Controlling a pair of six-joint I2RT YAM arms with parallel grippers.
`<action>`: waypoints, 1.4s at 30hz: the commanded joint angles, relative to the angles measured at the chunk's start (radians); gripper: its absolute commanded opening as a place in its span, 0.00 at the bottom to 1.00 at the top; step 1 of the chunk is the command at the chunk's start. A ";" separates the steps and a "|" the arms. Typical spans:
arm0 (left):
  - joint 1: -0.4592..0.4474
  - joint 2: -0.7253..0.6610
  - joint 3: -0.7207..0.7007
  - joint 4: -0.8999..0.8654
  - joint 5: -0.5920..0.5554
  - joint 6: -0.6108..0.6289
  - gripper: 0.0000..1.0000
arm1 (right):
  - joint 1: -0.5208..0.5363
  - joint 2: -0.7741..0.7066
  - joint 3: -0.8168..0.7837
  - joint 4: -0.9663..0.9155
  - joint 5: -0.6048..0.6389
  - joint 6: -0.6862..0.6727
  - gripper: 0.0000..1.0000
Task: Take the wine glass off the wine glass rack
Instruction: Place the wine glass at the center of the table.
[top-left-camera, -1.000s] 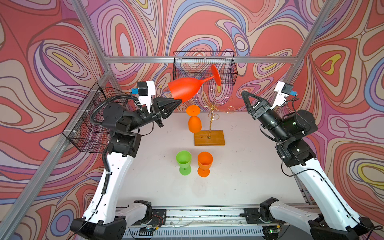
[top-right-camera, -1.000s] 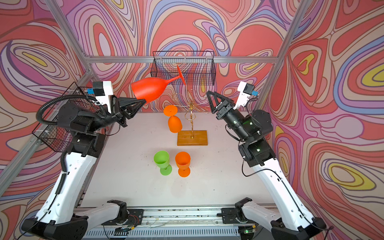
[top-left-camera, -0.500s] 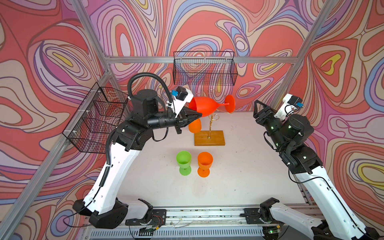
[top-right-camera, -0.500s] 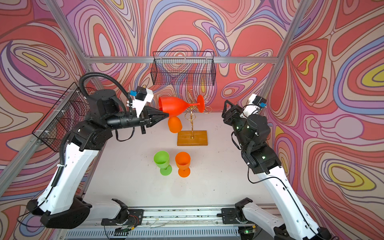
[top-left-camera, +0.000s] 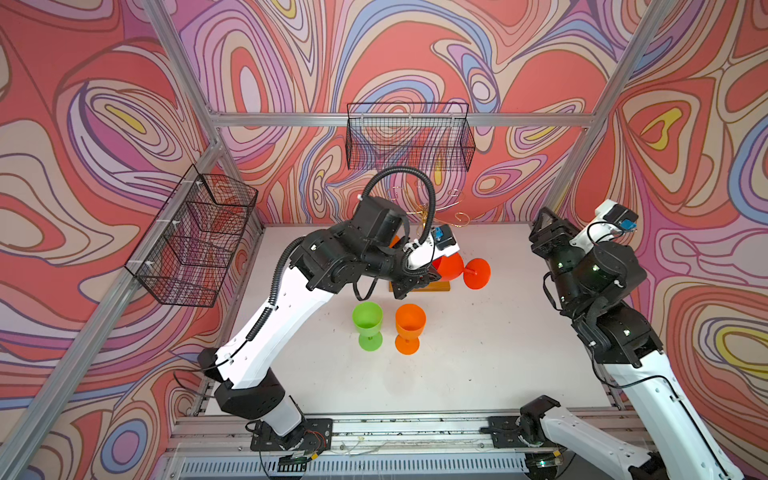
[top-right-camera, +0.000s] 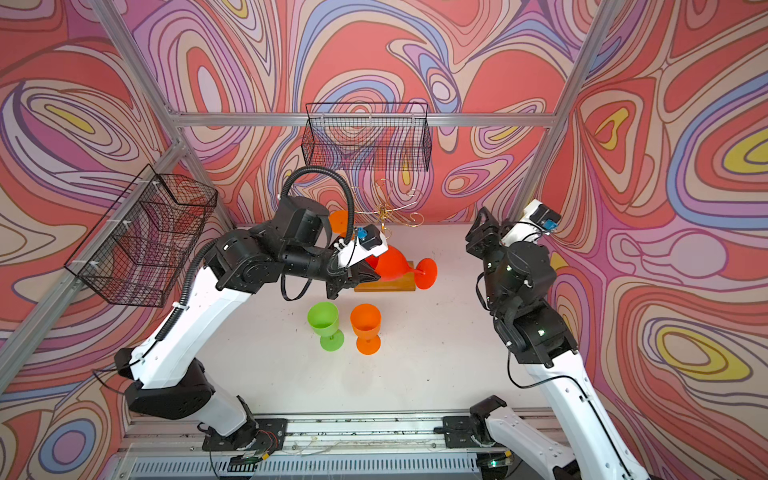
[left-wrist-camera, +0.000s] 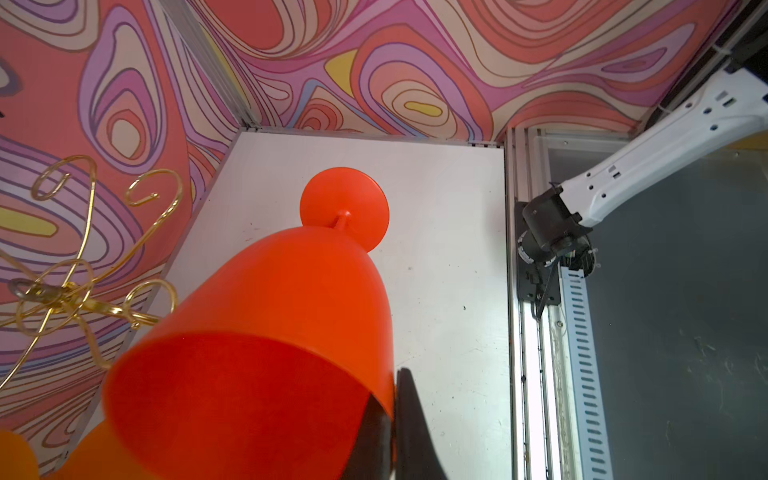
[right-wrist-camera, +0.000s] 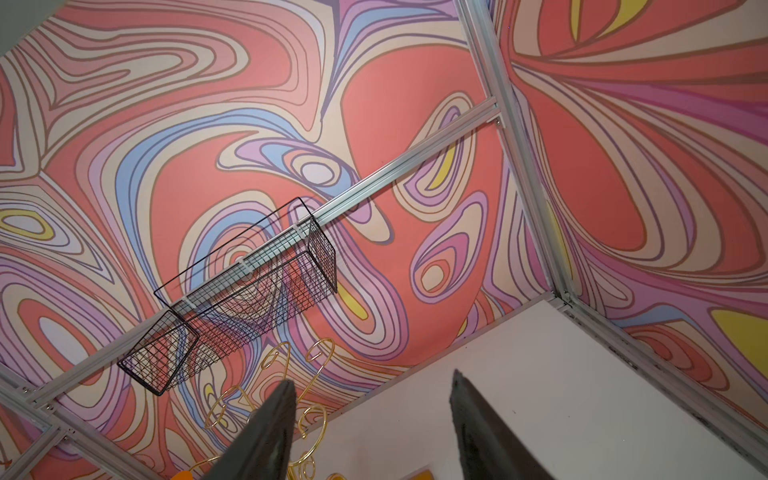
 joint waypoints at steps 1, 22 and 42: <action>-0.050 0.084 0.080 -0.145 -0.119 0.065 0.00 | -0.001 -0.016 -0.020 0.008 0.028 -0.022 0.62; -0.233 0.457 0.298 -0.314 -0.374 0.128 0.00 | -0.002 -0.075 -0.087 0.050 0.078 -0.033 0.61; -0.259 0.591 0.274 -0.328 -0.422 0.148 0.00 | -0.001 -0.074 -0.095 0.037 0.101 -0.038 0.61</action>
